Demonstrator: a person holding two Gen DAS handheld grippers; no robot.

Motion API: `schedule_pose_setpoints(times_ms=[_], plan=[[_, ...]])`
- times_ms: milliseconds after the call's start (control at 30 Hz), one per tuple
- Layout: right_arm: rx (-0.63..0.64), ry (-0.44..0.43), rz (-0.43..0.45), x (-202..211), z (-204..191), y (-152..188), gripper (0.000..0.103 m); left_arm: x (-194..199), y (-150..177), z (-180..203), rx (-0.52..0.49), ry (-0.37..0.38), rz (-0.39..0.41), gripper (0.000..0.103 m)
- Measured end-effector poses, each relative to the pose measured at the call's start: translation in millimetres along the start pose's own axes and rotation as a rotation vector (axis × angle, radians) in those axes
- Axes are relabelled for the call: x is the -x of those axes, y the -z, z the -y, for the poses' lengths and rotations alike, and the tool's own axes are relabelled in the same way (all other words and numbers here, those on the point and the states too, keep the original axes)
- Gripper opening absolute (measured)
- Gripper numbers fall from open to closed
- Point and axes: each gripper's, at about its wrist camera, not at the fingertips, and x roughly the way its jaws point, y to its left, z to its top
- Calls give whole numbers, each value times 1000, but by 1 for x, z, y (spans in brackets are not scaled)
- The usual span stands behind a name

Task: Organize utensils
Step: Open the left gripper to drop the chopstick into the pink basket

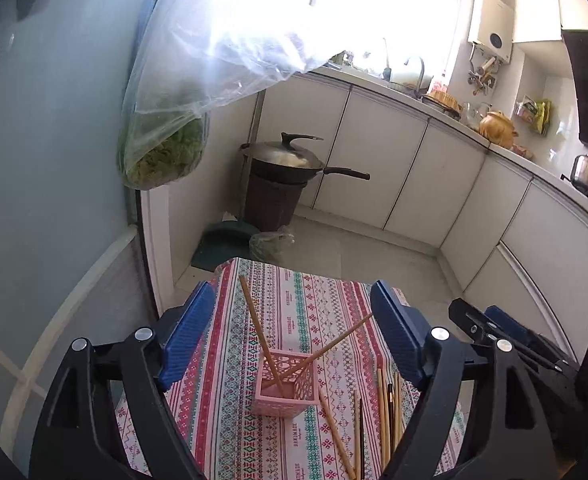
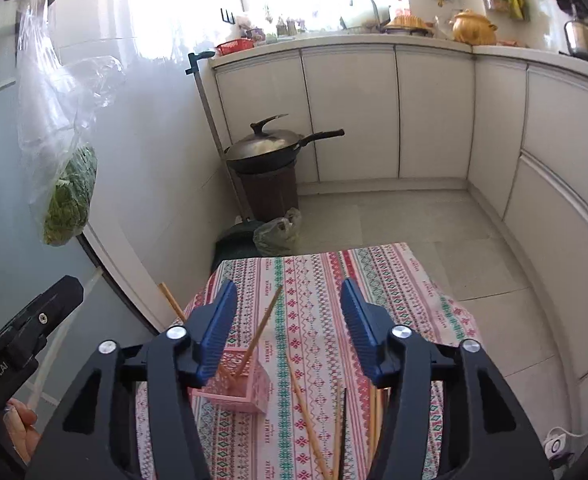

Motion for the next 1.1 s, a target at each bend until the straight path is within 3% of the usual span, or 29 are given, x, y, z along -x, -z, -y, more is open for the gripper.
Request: schedule_pose_setpoints(times_ms=[433,667,1100], plan=[[-23,117,60,36,53,41,80,10,41,35,-83,-44,-3,85],[-57,128,64,45,75,57,89,8,58,48,-113,-52,-13,95],[-86,130,59,59,91,82,96,7,86,62,-172,-46,-56,96]])
